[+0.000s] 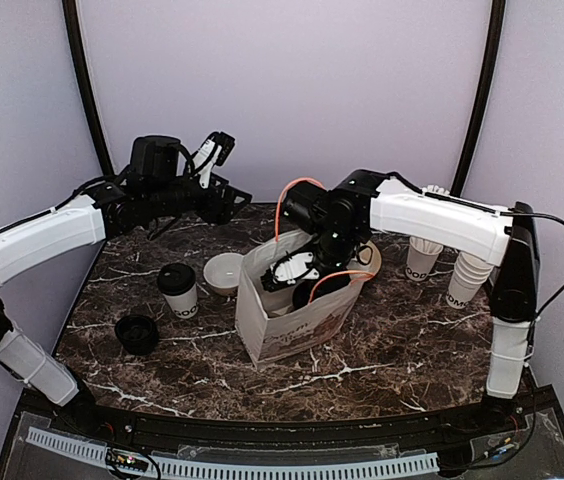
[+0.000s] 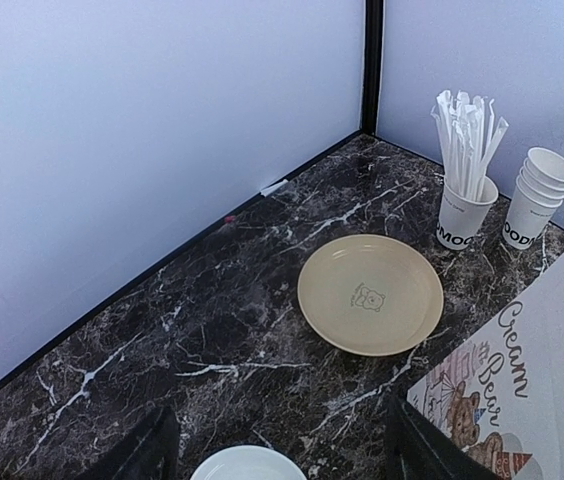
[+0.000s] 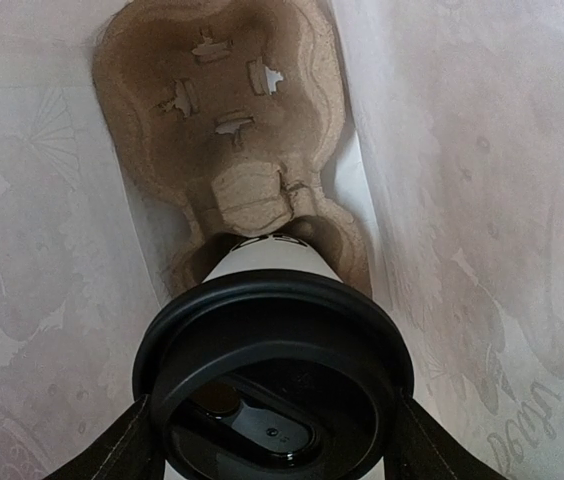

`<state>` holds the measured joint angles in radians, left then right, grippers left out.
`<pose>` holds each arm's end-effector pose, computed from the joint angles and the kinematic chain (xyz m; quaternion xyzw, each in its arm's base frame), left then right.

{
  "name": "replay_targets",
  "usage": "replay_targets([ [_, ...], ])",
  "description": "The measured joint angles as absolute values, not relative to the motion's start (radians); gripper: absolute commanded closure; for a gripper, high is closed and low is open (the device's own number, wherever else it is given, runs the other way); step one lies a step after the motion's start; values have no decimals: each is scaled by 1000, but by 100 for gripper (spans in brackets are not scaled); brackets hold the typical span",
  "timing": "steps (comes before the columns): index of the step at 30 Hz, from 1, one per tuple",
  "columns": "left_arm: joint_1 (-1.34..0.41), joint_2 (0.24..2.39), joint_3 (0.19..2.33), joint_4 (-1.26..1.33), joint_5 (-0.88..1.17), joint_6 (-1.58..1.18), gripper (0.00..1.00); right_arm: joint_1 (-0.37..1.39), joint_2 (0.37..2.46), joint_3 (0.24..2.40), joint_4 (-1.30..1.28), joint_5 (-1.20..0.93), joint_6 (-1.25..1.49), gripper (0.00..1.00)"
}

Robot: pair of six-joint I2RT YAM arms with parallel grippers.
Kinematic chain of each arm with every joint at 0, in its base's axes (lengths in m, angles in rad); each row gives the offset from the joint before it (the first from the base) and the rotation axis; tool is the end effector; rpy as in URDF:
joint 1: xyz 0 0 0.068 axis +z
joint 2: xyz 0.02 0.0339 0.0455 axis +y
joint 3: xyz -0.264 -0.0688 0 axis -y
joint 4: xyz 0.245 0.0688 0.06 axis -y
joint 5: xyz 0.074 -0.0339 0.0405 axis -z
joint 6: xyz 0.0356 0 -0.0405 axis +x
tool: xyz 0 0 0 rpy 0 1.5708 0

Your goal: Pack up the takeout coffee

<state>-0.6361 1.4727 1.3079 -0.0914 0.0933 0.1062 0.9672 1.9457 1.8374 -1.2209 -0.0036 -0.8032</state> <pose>0.2808 -0.2115 0.3675 0.3134 0.7266 -0.1954 0.5794 0.2229 0.3236 0.2859 -0.7685 0.6284 0.0116 0.1200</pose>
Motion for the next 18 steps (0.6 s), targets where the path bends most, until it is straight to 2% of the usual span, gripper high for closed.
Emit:
replay_targets([
  [8,-619,1473,1308,-99,94,106,27,968,2013,1944,-1315,-3,-807,46],
  [18,-613,1472,1310,-122,95,100,27,977,2053,1962,-1343,5,-807,48],
])
